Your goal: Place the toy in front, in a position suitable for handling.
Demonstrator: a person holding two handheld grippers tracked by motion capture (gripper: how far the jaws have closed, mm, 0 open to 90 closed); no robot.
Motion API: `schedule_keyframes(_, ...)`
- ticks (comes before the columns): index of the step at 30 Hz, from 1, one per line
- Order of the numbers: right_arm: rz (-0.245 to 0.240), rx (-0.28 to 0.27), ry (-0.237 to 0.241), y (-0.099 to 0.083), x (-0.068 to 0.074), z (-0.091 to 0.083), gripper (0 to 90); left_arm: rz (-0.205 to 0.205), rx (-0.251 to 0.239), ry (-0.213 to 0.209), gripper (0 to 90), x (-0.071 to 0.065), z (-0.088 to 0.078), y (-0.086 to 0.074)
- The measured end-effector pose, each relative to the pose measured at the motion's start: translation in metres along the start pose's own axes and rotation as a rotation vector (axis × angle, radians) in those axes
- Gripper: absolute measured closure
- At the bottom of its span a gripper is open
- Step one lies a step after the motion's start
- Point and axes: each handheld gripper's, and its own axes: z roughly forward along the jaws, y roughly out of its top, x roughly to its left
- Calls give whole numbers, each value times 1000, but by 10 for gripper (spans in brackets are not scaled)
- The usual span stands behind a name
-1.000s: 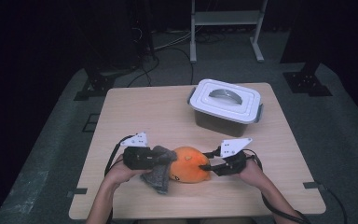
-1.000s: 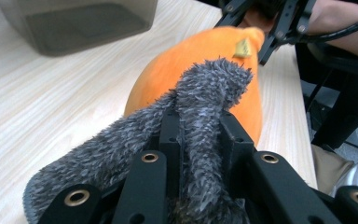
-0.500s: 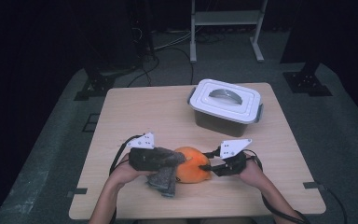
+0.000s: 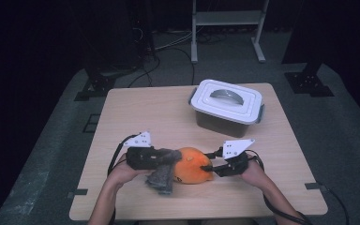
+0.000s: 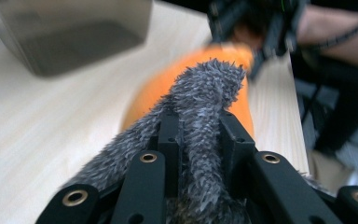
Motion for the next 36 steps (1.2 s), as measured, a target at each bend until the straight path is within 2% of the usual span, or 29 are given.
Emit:
schedule_keyframes(2,-4,4,7,1,2,1,560,11,26,0,733,-2,7,1)
schedule_keyframes(3,2,8,15,2,3,1,520,12,35,-8,734,-2,10,-1)
schedule_keyframes(6,46,23,32,4,2,0,354,-6,36,-41,745,-3,11,-8)
schedule_keyframes(9,96,13,44,4,-4,-2,307,-4,63,-66,744,-4,7,-9)
schedule_keyframes(12,109,17,55,3,-4,3,342,1,68,-56,743,-5,5,-7)
schedule_keyframes(14,81,21,48,4,1,5,424,13,70,-45,742,-7,5,-3)
schedule_keyframes(17,10,28,19,7,5,4,523,27,67,-39,742,-8,7,6)
schedule_keyframes(20,-26,20,-8,8,8,5,547,40,50,-46,742,-8,10,15)
schedule_keyframes(22,-32,13,-11,10,9,5,548,48,43,-44,741,-8,13,20)
schedule_keyframes(24,-15,14,-8,11,8,6,527,54,58,-33,742,-8,16,22)
schedule_keyframes(28,150,12,57,7,-4,1,322,44,69,-49,742,-12,24,17)
schedule_keyframes(31,218,-15,89,11,-5,-1,253,51,73,-80,743,-17,28,17)
schedule_keyframes(33,224,-13,103,15,-3,2,220,55,78,-103,742,-21,30,18)
schedule_keyframes(36,196,49,82,15,2,12,210,57,82,-117,741,-25,31,17)
